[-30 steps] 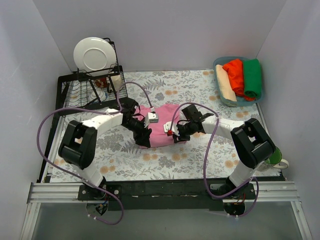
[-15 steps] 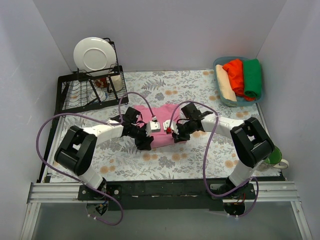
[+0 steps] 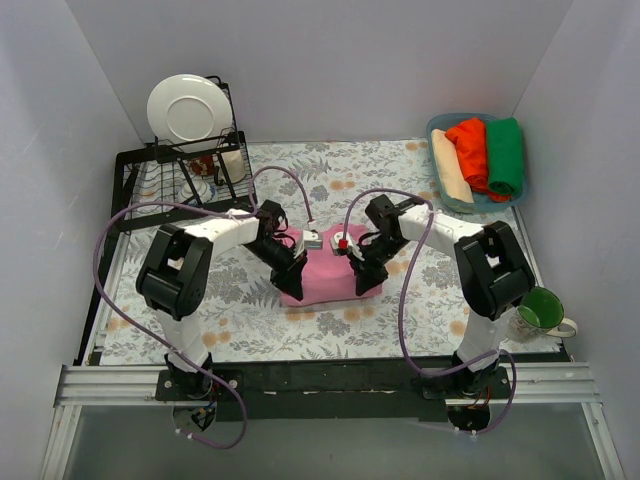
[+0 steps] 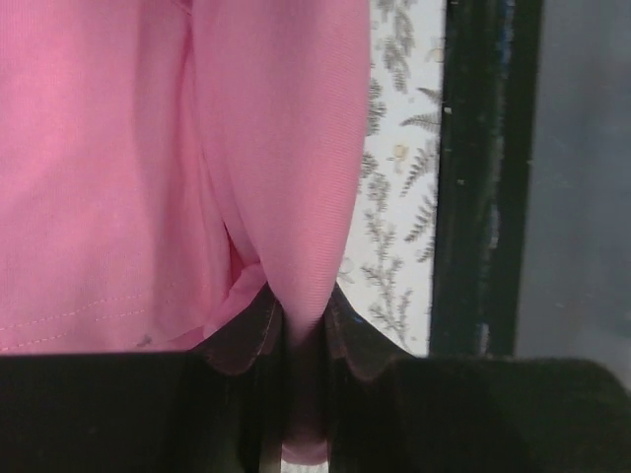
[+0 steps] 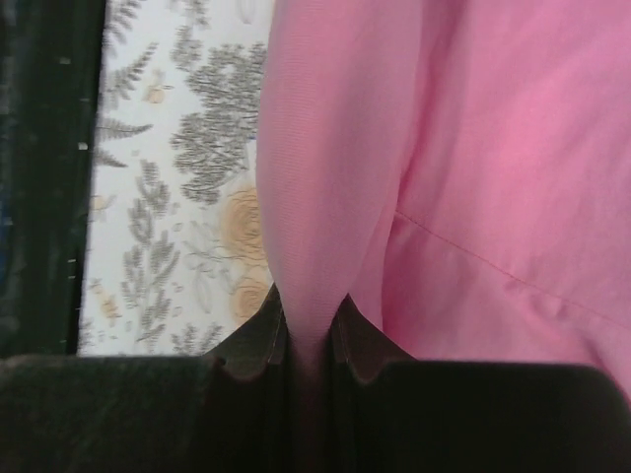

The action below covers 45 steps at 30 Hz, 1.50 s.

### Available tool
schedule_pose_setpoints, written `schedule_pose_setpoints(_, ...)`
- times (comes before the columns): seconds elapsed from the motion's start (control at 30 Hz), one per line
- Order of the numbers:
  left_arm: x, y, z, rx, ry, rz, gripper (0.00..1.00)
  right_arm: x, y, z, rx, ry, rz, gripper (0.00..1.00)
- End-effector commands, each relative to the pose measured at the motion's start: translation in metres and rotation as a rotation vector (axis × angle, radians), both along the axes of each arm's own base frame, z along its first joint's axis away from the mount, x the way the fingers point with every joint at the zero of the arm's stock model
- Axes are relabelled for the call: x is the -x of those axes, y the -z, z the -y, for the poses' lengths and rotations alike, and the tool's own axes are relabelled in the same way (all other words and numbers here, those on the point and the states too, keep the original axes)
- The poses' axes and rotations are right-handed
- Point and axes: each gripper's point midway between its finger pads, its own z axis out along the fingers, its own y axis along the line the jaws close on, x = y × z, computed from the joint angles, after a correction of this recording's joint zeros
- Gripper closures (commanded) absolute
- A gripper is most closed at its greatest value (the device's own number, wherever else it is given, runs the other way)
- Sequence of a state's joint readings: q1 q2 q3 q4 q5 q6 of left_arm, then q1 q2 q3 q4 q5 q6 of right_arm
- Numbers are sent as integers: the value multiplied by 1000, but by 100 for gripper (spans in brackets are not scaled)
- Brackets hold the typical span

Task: Roll the t-shirts
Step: Roll the T-shirt to the center of the board.

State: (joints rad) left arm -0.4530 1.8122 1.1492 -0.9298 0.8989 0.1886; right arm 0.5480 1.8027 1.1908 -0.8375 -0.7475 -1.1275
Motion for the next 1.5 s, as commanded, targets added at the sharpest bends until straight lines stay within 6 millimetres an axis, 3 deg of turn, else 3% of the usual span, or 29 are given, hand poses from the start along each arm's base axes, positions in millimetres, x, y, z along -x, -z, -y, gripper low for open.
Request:
schedule_pose_setpoints(0.0,36,-22,-13,15,23,-233,100,43,-13,32,75,-20,-273,99)
schedule_pose_setpoints(0.2,11,-9,-11,5,-31,-337,100,26,-10,22,90,-12,-374,99)
schedule_pose_setpoints(0.5,-20,19,-24,-60,-98,-341,97,5,21,19,150,-13,-406,99)
schedule_pose_setpoints(0.67,-45,14,-32,-91,-159,-212,61,-5,41,20,194,4,-436,99)
schedule_pose_setpoints(0.73,-60,-7,-30,-64,-170,-91,53,-8,49,20,210,14,-454,99)
schedule_pose_setpoints(0.77,-66,-17,-30,-54,-170,-44,43,-12,49,18,212,21,-452,99)
schedule_pose_setpoints(0.83,-71,-47,-25,-8,-167,56,39,-13,53,16,216,30,-466,99)
schedule_pose_setpoints(0.9,-74,-61,-22,14,-171,143,21,-19,57,13,236,61,-487,99)
schedule_pose_setpoints(0.93,-68,-78,-16,39,-152,224,2,-21,60,12,246,72,-497,99)
schedule_pose_setpoints(0.97,-62,-81,-13,38,-143,261,2,-22,61,11,264,92,-513,99)
schedule_pose_setpoints(1.0,-61,-69,-14,-3,-137,336,2,-24,65,10,269,96,-517,99)
schedule_pose_setpoints(1.03,-47,-64,-2,-11,-89,378,2,-25,65,9,266,98,-520,99)
schedule_pose_setpoints(1.07,-39,-77,1,8,-81,471,2,-24,66,10,268,98,-523,99)
schedule_pose_setpoints(1.1,-49,-83,13,38,-120,569,2,-25,66,9,267,103,-525,99)
schedule_pose_setpoints(1.13,-30,-56,10,-19,-115,602,2,-25,66,9,267,102,-523,99)
schedule_pose_setpoints(1.2,-29,-78,26,61,-228,720,2,-25,65,9,269,102,-520,99)
schedule_pose_setpoints(1.23,-14,-73,37,38,-243,746,2,-26,64,10,270,100,-513,99)
schedule_pose_setpoints(1.27,-4,-83,50,70,-270,733,2,-26,63,10,271,99,-509,99)
schedule_pose_setpoints(1.37,17,-95,64,66,-341,548,2,-27,62,12,274,92,-495,99)
schedule_pose_setpoints(1.47,20,-82,54,22,-286,568,2,-30,62,12,275,92,-483,99)
